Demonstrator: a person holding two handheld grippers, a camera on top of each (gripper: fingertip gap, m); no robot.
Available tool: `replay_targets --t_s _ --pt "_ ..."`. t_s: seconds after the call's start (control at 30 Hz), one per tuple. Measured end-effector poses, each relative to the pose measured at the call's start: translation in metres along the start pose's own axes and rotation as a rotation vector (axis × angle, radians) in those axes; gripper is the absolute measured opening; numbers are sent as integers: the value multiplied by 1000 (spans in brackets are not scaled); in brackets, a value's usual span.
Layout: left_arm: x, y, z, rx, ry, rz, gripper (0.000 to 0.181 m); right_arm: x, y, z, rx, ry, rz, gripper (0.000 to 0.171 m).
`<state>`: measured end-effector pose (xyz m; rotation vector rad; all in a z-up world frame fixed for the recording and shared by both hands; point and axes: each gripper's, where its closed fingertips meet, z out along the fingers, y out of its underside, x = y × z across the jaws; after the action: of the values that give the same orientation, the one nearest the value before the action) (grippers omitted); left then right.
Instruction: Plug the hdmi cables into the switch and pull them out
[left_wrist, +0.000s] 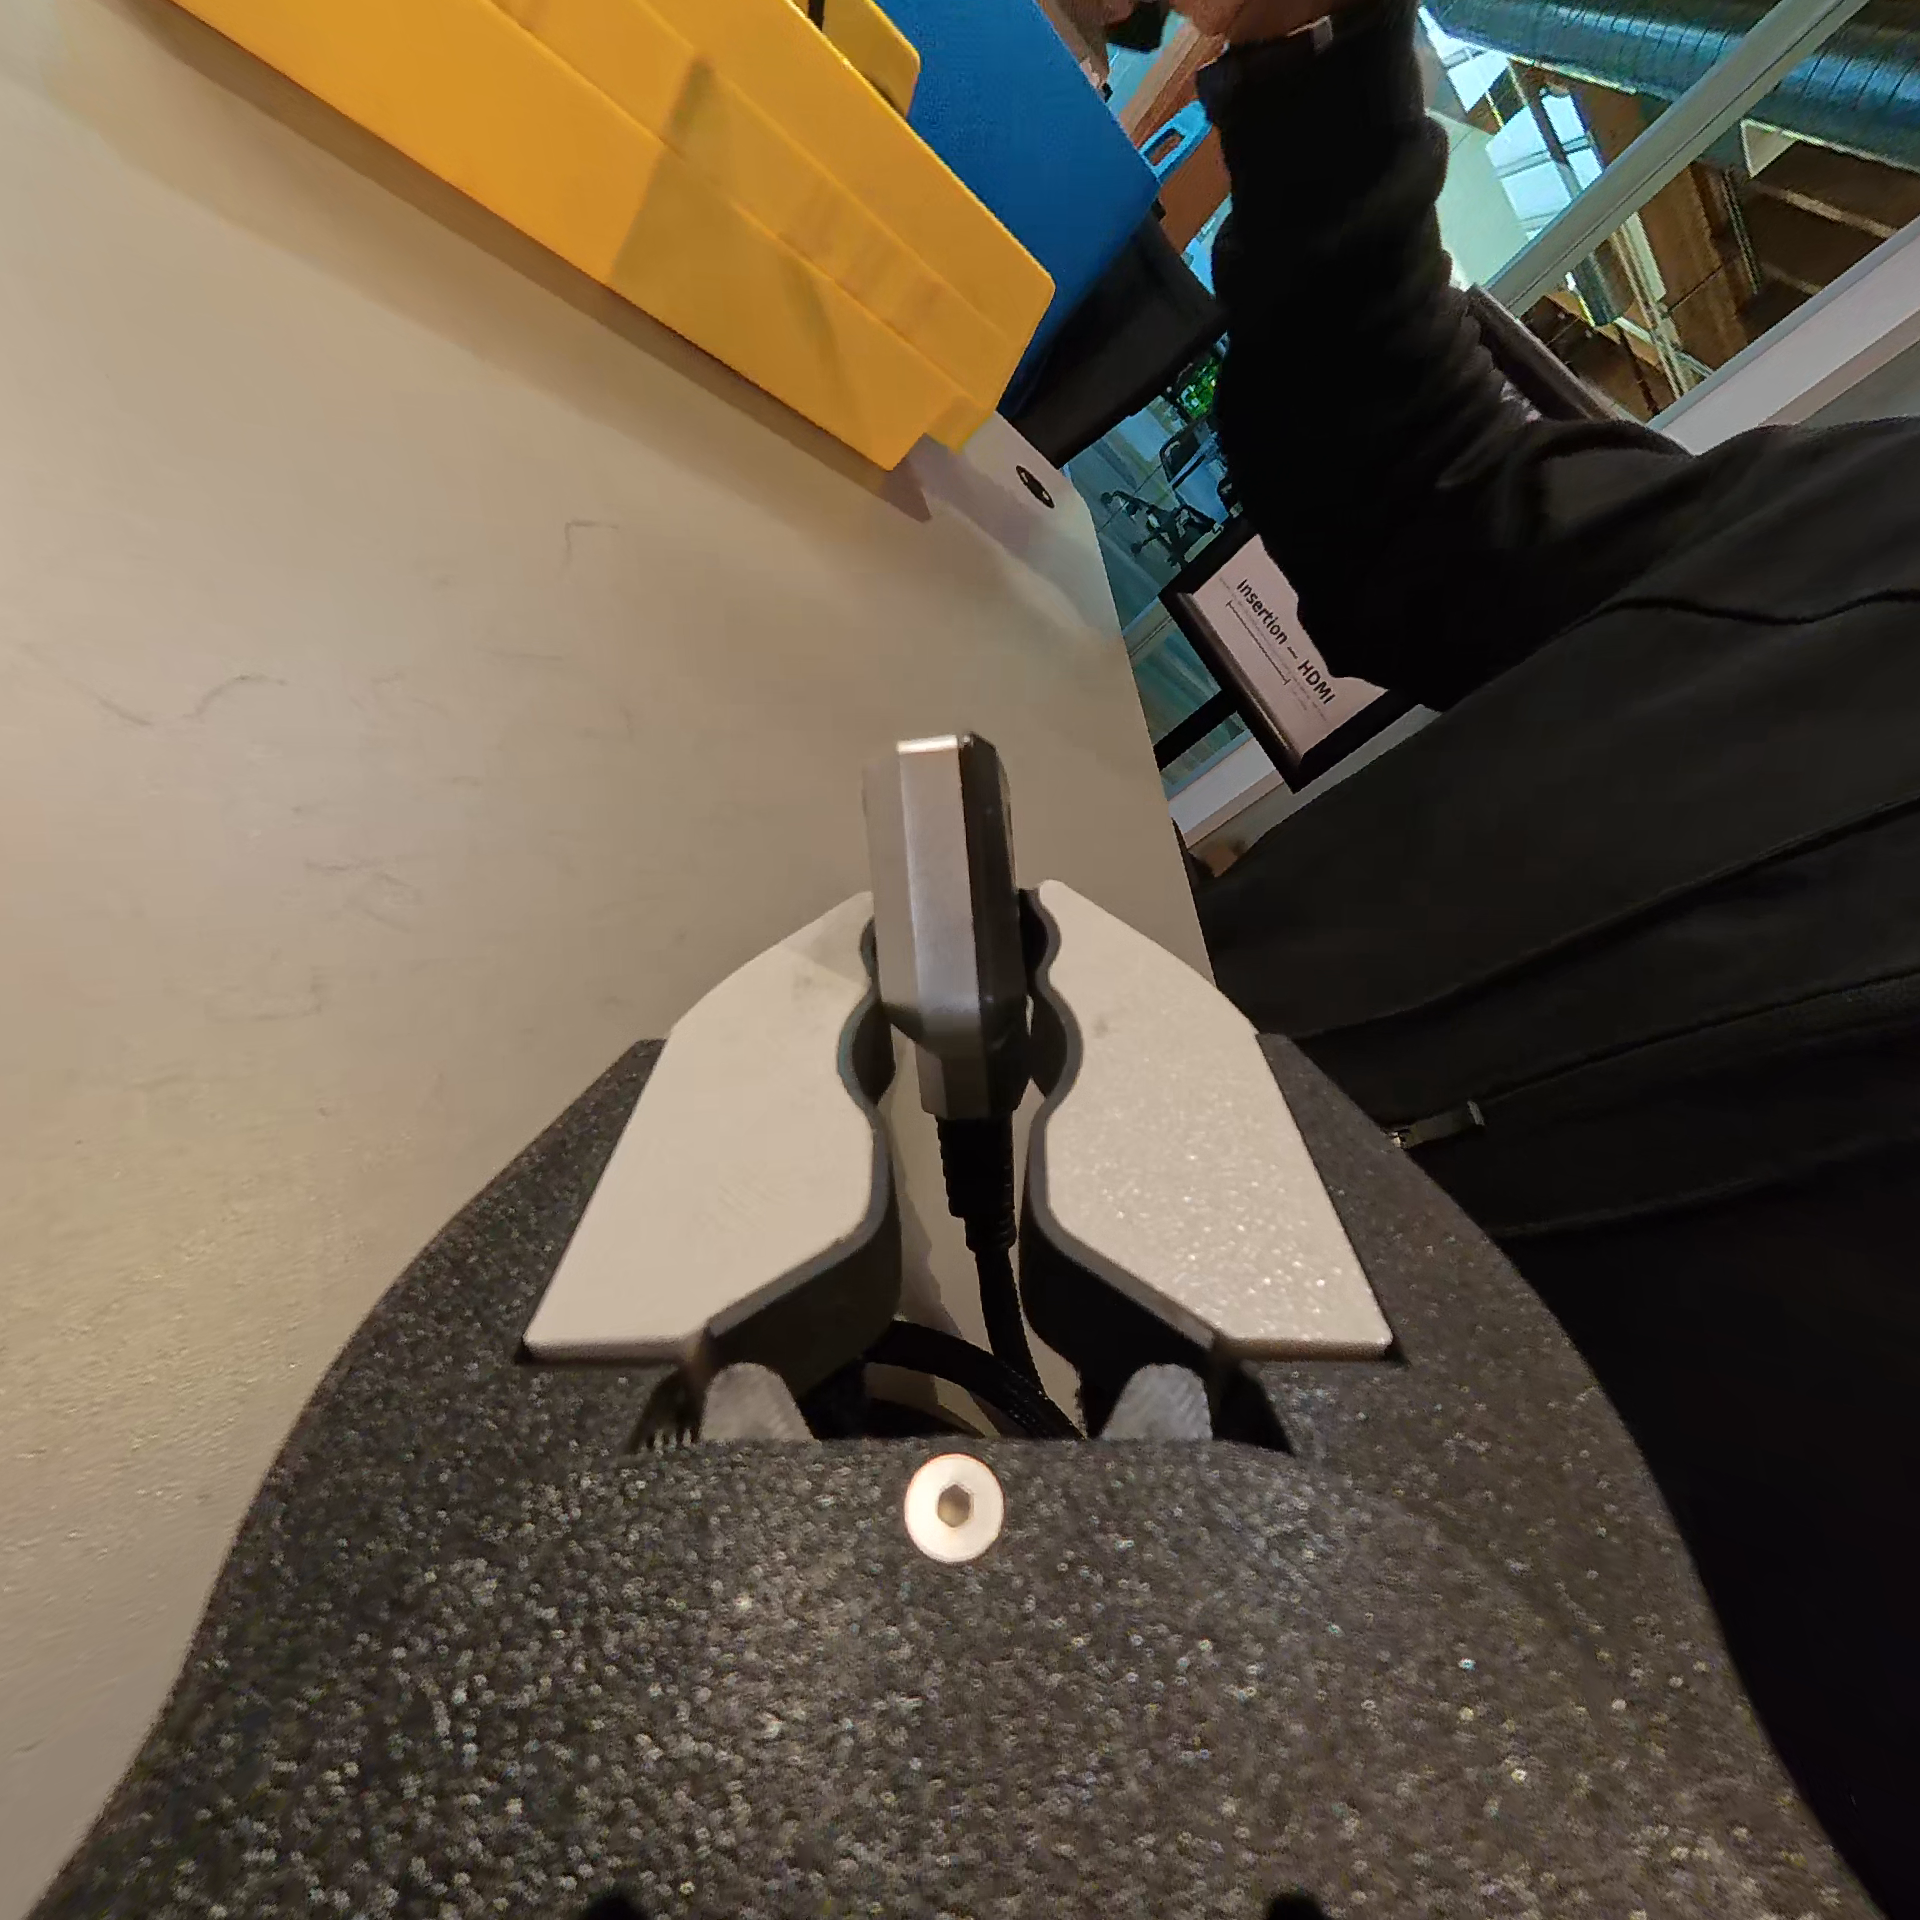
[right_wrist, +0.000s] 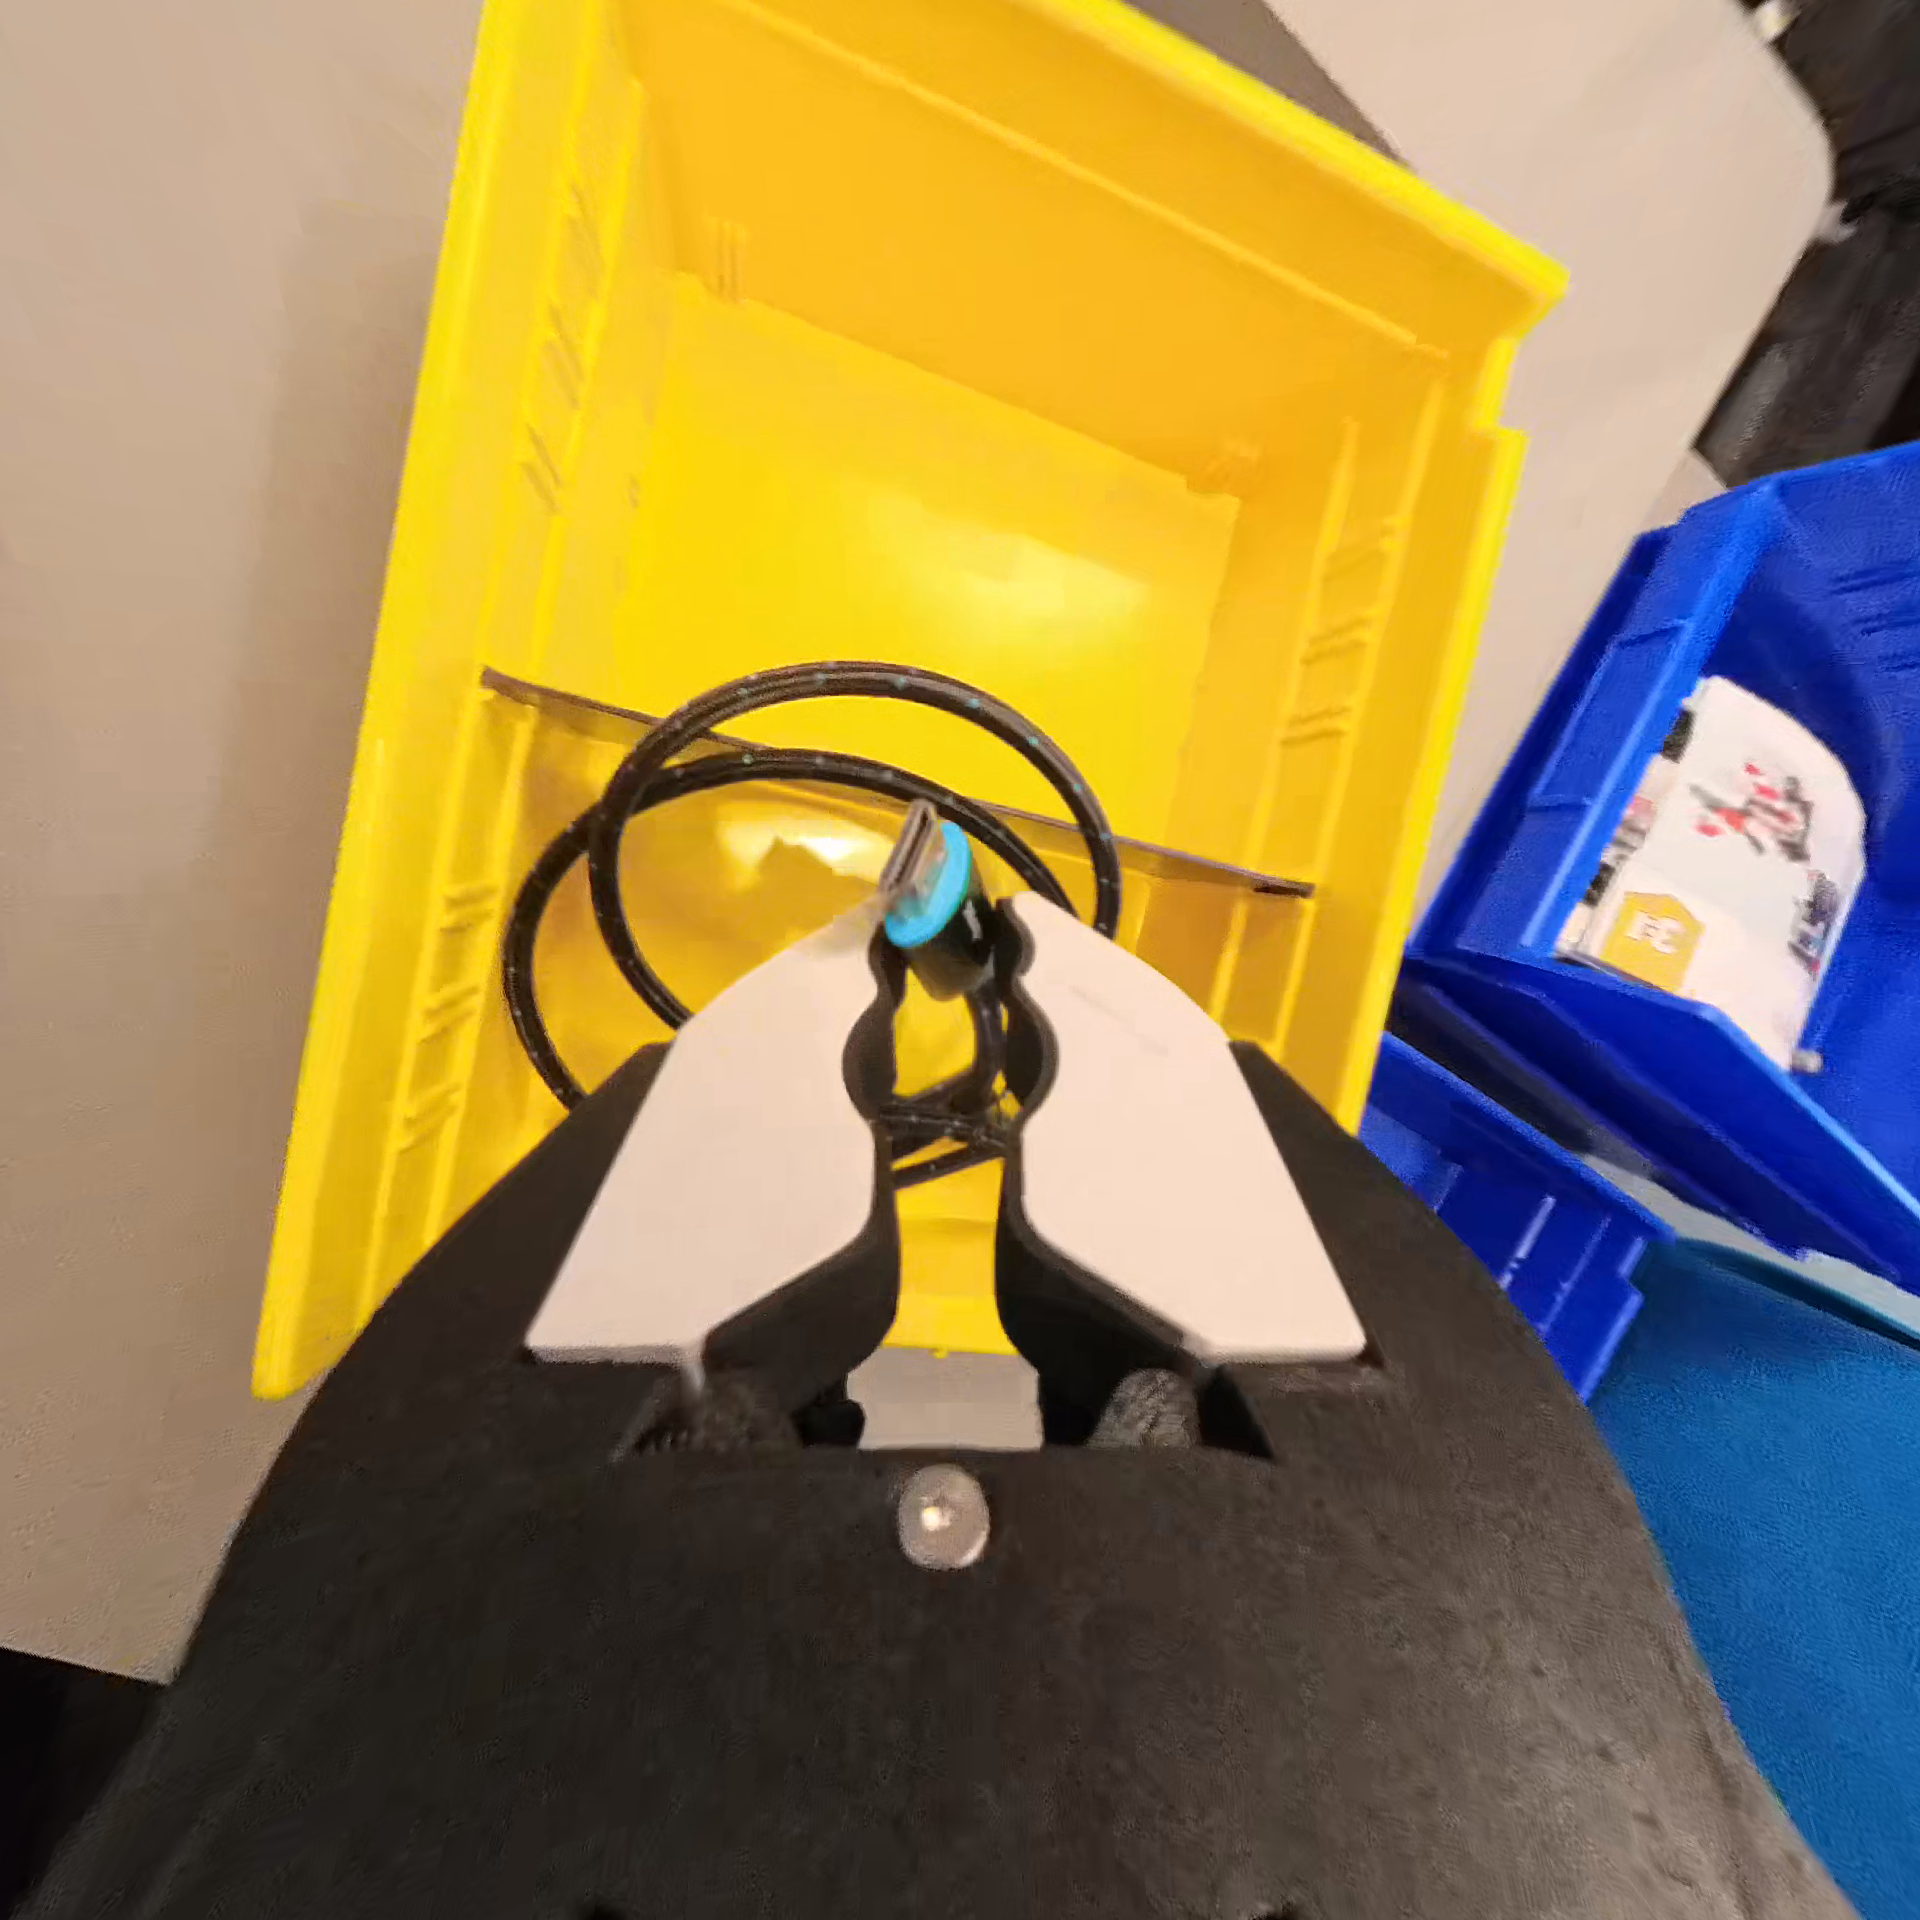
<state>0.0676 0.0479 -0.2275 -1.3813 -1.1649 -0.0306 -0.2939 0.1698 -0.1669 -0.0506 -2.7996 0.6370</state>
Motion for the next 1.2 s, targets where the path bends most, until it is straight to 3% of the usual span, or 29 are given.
replay_targets --t_s 0.13,0.23,0.33,0.47,0.57,0.67,0.7,0.8,1.07,1.2 --pt "0 0 0 3 0 -3 22 -30 -9 16 64 -179 5 35" --pt "0 0 0 3 2 -3 22 -40 -16 2 157 -281 20 49" --pt "0 -1 -1 9 1 -3 22 -40 -13 -20 242 -290 21 52" --pt "-1 -3 -1 18 -12 3 22 -63 25 -40 239 -325 -31 52" --pt "-2 -7 -3 37 -32 9 22 -101 66 -39 174 -441 -56 52" --pt "0 -15 -8 74 -43 19 22 -135 79 -32 189 -500 -60 50" --pt "0 -18 -10 89 -50 24 22 -145 77 -28 193 -498 -58 57" --pt "-1 -26 -18 124 -83 36 21 -159 64 -17 211 -421 -56 54" --pt "-5 -37 -34 198 -134 37 21 -200 11 2 308 -436 2 47" --pt "-5 -40 -36 223 -147 48 21 -196 -3 -2 338 -340 -1 45"
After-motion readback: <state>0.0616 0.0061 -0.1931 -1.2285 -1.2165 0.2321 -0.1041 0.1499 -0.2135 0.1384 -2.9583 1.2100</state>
